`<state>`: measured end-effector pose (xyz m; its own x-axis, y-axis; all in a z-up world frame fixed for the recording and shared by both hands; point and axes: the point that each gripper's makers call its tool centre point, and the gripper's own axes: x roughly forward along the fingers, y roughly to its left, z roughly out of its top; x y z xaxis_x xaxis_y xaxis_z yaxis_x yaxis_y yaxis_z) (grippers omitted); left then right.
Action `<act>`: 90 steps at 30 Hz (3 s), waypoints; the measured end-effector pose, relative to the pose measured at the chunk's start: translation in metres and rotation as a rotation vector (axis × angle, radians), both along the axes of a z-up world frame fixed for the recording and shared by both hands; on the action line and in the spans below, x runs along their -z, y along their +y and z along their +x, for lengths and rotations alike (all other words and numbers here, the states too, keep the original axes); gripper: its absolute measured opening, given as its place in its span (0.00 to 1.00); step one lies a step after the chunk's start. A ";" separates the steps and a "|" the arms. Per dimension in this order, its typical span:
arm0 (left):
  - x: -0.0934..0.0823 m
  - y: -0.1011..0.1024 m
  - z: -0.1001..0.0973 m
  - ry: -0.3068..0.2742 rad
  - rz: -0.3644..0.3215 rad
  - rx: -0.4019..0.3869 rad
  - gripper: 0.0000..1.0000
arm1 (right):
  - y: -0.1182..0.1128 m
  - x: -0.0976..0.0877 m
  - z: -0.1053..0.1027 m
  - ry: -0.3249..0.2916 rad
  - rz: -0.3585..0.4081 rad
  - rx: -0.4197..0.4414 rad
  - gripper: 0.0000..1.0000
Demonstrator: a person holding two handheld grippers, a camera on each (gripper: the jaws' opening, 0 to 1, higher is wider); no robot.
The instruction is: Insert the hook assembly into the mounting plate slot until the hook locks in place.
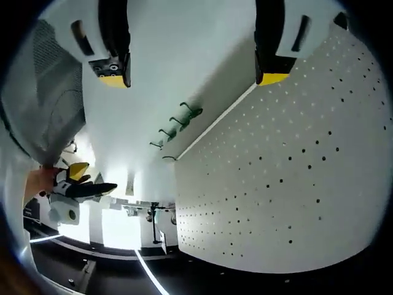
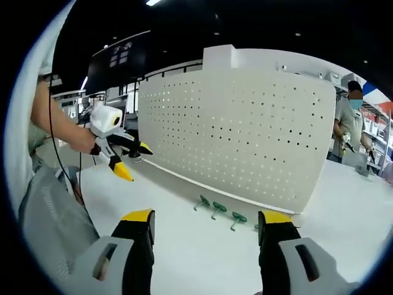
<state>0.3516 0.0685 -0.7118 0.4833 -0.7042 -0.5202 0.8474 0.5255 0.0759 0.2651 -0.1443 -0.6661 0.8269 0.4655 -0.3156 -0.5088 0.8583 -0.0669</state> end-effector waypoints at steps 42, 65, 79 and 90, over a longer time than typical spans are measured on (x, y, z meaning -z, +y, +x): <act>0.054 -0.059 0.046 -0.008 0.337 0.486 0.83 | 0.002 -0.025 0.020 -0.063 0.043 0.024 0.68; 0.077 -0.075 0.064 -0.059 0.513 0.670 0.81 | 0.002 -0.022 0.018 -0.059 0.044 0.029 0.67; 0.089 -0.090 0.075 -0.043 0.560 0.762 0.79 | -0.005 -0.022 0.016 -0.060 0.037 0.046 0.66; 0.103 -0.106 0.075 -0.016 0.590 0.823 0.77 | -0.014 -0.022 0.010 -0.056 0.040 0.074 0.66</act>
<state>0.4267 -0.0370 -0.8149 -0.0264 -0.4543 -0.8905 0.9260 -0.3468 0.1495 0.2749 -0.1579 -0.6441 0.8754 0.4139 -0.2498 -0.4402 0.8960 -0.0582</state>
